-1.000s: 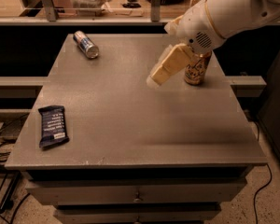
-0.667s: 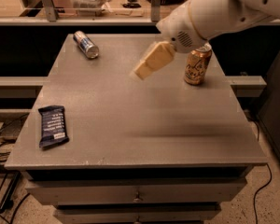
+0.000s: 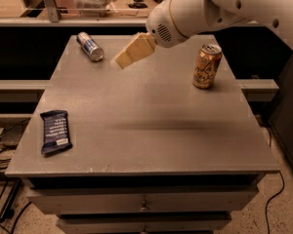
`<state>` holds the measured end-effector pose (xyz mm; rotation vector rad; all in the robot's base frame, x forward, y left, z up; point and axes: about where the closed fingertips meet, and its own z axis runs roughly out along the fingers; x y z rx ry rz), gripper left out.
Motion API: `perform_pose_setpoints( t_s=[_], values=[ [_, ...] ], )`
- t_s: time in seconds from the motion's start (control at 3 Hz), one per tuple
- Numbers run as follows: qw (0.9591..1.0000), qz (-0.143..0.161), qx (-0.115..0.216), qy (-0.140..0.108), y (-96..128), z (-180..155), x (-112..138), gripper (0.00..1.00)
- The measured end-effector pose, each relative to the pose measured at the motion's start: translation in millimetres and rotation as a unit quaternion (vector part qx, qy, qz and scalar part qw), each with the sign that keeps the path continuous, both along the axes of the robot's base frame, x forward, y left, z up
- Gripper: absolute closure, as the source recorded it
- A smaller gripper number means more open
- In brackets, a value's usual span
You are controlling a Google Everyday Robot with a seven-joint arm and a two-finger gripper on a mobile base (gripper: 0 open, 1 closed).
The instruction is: Move redbull can near rxbar blueberry
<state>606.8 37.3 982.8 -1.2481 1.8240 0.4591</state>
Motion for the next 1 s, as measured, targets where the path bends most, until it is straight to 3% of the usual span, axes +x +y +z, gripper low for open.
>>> perform_pose_setpoints(
  t_s=[0.33, 1.0],
  values=[
    [0.9997, -0.005, 0.017, 0.014, 5.1, -8.9, 6.6, 0.0],
    [0.9987, -0.022, 0.046, 0.003, 48.5, -15.2, 40.5, 0.0]
  ],
)
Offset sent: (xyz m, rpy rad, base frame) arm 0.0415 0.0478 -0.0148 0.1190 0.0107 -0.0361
